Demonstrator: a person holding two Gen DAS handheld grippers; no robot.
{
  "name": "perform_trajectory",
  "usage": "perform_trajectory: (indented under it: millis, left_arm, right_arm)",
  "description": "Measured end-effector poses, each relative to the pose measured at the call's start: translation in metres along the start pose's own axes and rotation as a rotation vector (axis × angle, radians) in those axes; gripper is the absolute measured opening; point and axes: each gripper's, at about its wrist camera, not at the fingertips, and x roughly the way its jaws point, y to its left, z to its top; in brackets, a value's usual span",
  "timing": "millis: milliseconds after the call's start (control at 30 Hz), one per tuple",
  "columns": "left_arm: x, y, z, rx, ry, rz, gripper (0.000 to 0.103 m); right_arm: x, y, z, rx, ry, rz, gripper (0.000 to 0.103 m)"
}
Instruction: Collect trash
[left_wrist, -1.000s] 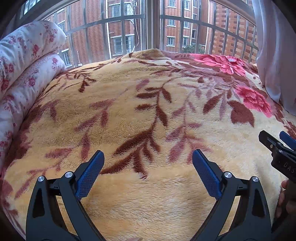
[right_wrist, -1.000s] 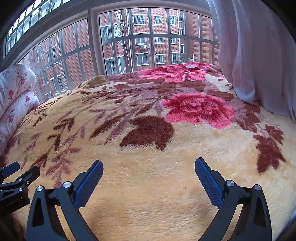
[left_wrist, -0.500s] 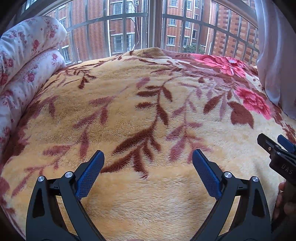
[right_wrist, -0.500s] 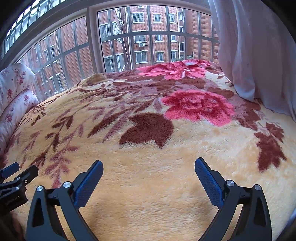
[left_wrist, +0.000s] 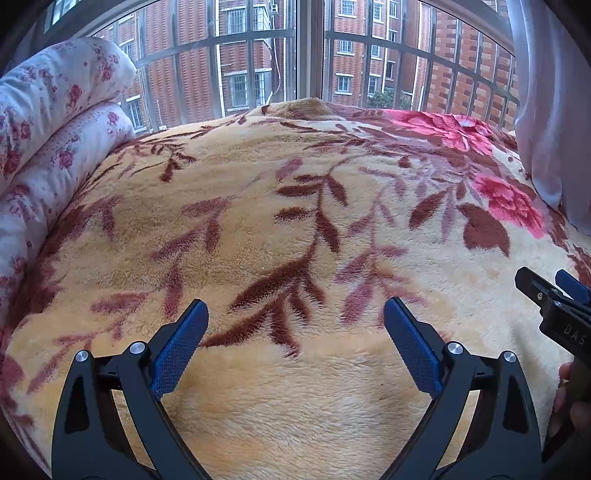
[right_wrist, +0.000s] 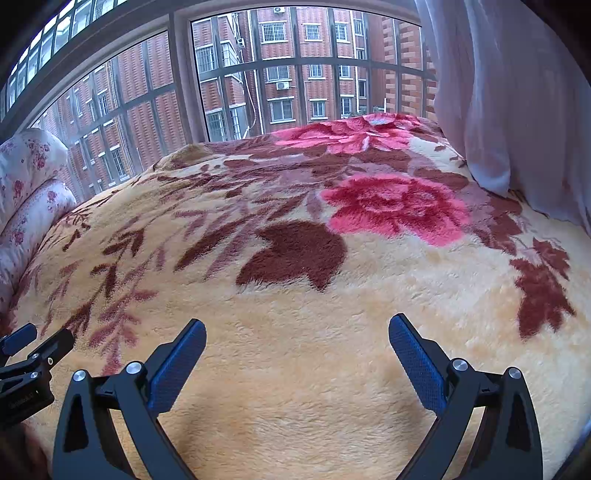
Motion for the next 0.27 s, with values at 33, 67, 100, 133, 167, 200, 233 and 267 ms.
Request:
perform_trajectory:
  millis: [33, 67, 100, 133, 167, 200, 233, 267]
  left_arm:
    - [0.0001, -0.0001, 0.0, 0.002, 0.0, 0.001, 0.093]
    - [0.0005, 0.0003, 0.0002, 0.0, 0.003, 0.005, 0.093]
    - [0.0013, 0.001, 0.0005, -0.006, 0.007, 0.007, 0.093]
    - [0.0021, 0.0021, 0.0005, -0.011, 0.013, 0.0, 0.093]
    - [0.0027, 0.0035, 0.0006, -0.018, 0.018, -0.008, 0.093]
    - [0.003, 0.0053, 0.0006, -0.027, 0.019, -0.01, 0.093]
    - [0.003, 0.007, 0.0005, -0.036, 0.019, -0.013, 0.093]
    - [0.0031, 0.0083, 0.0005, -0.044, 0.019, -0.015, 0.093]
  right_arm:
    - [0.0002, 0.0, 0.0001, 0.0, 0.0, 0.0, 0.098]
    - [0.0002, 0.0001, 0.0001, 0.0, 0.0, -0.001, 0.098]
    - [0.0002, 0.0001, 0.0001, 0.0, 0.0, -0.001, 0.098]
    - [0.0002, 0.0001, 0.0001, 0.0, 0.0, -0.001, 0.098]
    - [0.0003, 0.0002, 0.0002, 0.0, 0.0, 0.0, 0.098]
    - [0.0003, 0.0001, 0.0002, 0.0, -0.001, 0.0, 0.098]
    - [0.0003, -0.0001, 0.0002, 0.001, -0.001, 0.0, 0.098]
    - [0.0006, -0.0001, 0.0004, 0.0, 0.0, 0.0, 0.098]
